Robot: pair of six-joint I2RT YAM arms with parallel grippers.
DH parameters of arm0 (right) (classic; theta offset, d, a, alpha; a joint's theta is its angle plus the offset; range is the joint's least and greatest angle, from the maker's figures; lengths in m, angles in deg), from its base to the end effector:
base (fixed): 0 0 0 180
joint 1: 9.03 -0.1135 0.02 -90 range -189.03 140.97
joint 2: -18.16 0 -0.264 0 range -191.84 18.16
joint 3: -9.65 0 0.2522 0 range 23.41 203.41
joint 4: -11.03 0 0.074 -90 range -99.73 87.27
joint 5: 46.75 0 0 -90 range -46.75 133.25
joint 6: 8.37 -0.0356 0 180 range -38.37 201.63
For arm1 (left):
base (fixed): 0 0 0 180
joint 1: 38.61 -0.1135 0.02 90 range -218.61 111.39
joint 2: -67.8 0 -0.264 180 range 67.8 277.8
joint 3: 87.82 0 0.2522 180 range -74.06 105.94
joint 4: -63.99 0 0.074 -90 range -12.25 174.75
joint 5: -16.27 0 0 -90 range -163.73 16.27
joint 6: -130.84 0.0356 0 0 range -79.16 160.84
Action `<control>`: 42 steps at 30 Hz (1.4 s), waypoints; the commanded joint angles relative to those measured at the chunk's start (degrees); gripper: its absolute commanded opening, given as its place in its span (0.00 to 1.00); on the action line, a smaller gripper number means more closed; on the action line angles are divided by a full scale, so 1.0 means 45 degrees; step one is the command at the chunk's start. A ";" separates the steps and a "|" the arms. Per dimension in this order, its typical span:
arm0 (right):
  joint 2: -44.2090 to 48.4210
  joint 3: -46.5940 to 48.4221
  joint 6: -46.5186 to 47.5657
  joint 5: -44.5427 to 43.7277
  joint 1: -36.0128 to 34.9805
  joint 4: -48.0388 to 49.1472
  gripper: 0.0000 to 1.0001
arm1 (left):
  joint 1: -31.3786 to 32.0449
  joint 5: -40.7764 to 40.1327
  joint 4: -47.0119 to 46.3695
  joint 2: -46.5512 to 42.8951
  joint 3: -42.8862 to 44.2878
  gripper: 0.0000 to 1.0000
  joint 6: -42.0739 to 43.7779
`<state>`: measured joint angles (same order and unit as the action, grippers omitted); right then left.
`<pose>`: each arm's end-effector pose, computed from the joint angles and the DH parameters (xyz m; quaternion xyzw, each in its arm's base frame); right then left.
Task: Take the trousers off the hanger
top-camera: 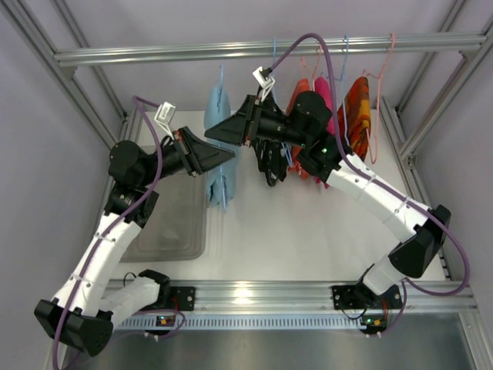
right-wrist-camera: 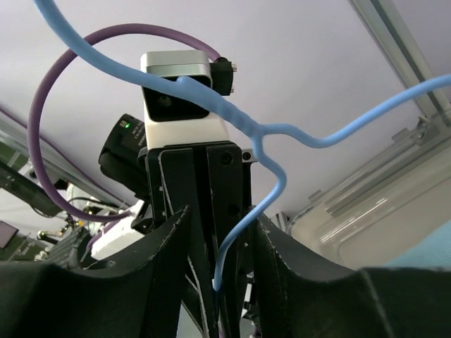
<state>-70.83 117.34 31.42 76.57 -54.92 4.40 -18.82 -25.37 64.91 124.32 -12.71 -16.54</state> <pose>0.2335 0.2690 0.4800 -0.2000 0.6104 0.6745 0.3639 0.1853 -0.0949 0.4437 0.1396 0.6162 -0.6483 0.4250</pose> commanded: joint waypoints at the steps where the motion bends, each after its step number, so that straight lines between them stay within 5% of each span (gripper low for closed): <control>1: -0.0165 0.0904 -0.0403 -0.0178 -0.0232 0.0895 0.36 | 0.0113 -0.0141 -0.3474 -0.0469 0.0314 0.00 0.0624; 6: -0.0322 0.1138 -0.0598 -0.0256 -0.0232 0.0875 0.24 | 0.0153 -0.0199 -0.3358 -0.0429 0.0255 0.00 0.0760; 8: -0.0302 0.1177 -0.0657 -0.0276 -0.0213 0.0836 0.06 | 0.0153 -0.0219 -0.3221 -0.0449 0.0197 0.00 0.0896; 10: -0.0244 0.1216 -0.0715 -0.0393 -0.0213 0.0681 0.00 | 0.0153 -0.0297 -0.2794 -0.0507 0.0158 0.00 0.1149; 12: -0.0186 0.1372 -0.0677 -0.0374 -0.0116 0.0660 0.00 | 0.0172 -0.0588 -0.2054 -0.0585 0.0196 0.19 0.1636; 14: -0.0049 0.1586 -0.0560 -0.0315 0.0098 0.0544 0.00 | 0.0133 -0.1076 -0.0012 -0.0936 0.0313 0.52 0.3079; 17: 0.0322 0.1724 -0.0404 -0.0315 0.0372 0.0271 0.00 | 0.0133 -0.2637 0.2474 -0.1950 0.0782 0.68 0.5598; 23: 0.0830 0.1762 -0.0286 -0.0237 0.0510 0.0231 0.00 | -0.0062 -0.5841 0.5136 -0.3787 0.0667 0.75 0.9096; 28: 0.1064 0.1939 -0.0500 -0.0431 0.0568 0.0133 0.00 | -0.0043 -0.4557 0.6521 -0.5386 -0.1264 0.75 1.1870; 30: 0.1104 0.2056 -0.0714 -0.0821 0.0568 -0.0041 0.00 | -0.0043 -0.4613 0.6857 -0.5894 -0.2455 0.84 1.2632; 33: 0.0968 0.2407 -0.0930 -0.1173 0.0588 -0.0237 0.00 | -0.0043 -0.4634 0.6352 -0.6462 -0.4174 0.86 1.3628; 36: 0.0753 0.2875 -0.0950 -0.1466 0.0588 -0.0472 0.00 | -0.0043 -0.4497 0.5161 -0.6484 -0.5368 0.99 1.3651; 42: 0.0479 0.3462 -0.0989 -0.1974 0.0588 -0.0921 0.00 | -0.0004 -0.4223 0.2992 -0.5160 -0.5761 0.99 1.3613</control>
<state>-71.75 127.26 25.39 70.05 -52.80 -7.79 -18.84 -45.94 88.80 99.03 -39.36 42.89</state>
